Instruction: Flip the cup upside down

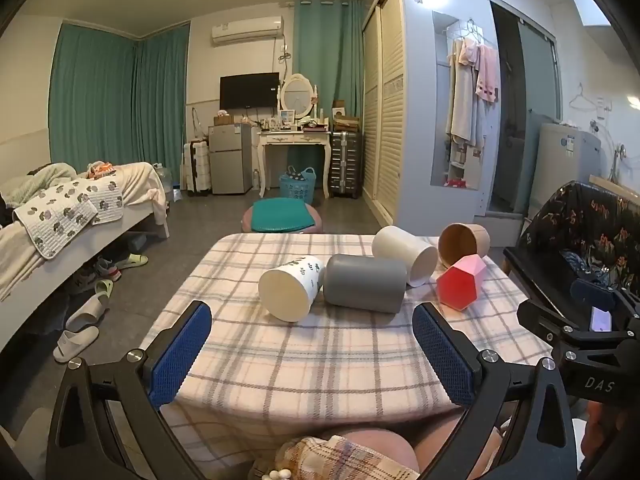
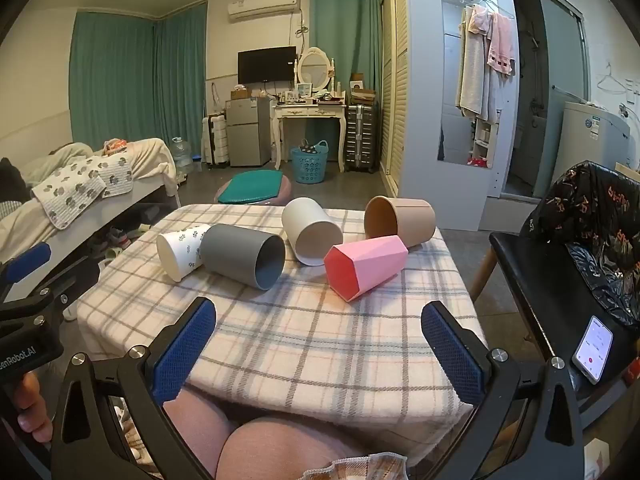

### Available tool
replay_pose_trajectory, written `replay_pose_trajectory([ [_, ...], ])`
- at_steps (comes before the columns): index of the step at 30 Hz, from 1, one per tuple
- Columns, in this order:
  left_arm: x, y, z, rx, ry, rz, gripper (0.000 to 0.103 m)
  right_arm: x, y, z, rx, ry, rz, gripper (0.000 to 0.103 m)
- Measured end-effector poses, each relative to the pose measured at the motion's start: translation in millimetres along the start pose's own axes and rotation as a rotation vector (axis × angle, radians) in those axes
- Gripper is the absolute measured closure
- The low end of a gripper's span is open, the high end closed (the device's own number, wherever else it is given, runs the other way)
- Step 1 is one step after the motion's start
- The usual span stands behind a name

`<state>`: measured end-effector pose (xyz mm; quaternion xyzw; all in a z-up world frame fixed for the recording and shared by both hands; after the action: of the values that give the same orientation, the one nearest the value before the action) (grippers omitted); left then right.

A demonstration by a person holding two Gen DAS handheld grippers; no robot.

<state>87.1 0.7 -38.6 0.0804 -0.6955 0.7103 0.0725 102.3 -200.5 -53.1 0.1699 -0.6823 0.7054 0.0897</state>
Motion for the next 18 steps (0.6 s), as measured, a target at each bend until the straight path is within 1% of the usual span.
replay_pose_trajectory([
  [2,5,1,0,0.002,-0.002,0.004,0.000,0,0,0,0.000,0.000,0.003,0.000],
  [3,-2,3,0,-0.002,0.002,-0.038,0.000,0,0,0,0.001,0.000,0.006,0.000],
  [9,-4,9,-1,0.002,0.000,-0.034,0.000,0,-1,0,0.001,0.001,0.014,0.000],
  [10,-1,2,0,-0.003,0.000,-0.035,0.000,1,-1,0,0.002,0.001,0.013,0.000],
  [18,-2,-1,-3,-0.001,0.001,-0.033,0.000,1,0,1,0.003,0.003,0.013,0.000],
])
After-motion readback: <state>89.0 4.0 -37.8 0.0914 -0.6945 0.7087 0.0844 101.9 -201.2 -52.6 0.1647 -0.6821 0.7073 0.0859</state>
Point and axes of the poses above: each gripper's, at about its wrist camera, not at the fingertips, and x roughly against the way its jaws point, z to its right, y to its underside, the point moved 10 cm from there along -x, roughly the way its jaws point, and after that the axes turned 10 degrees about z, right-handed, at the moved point
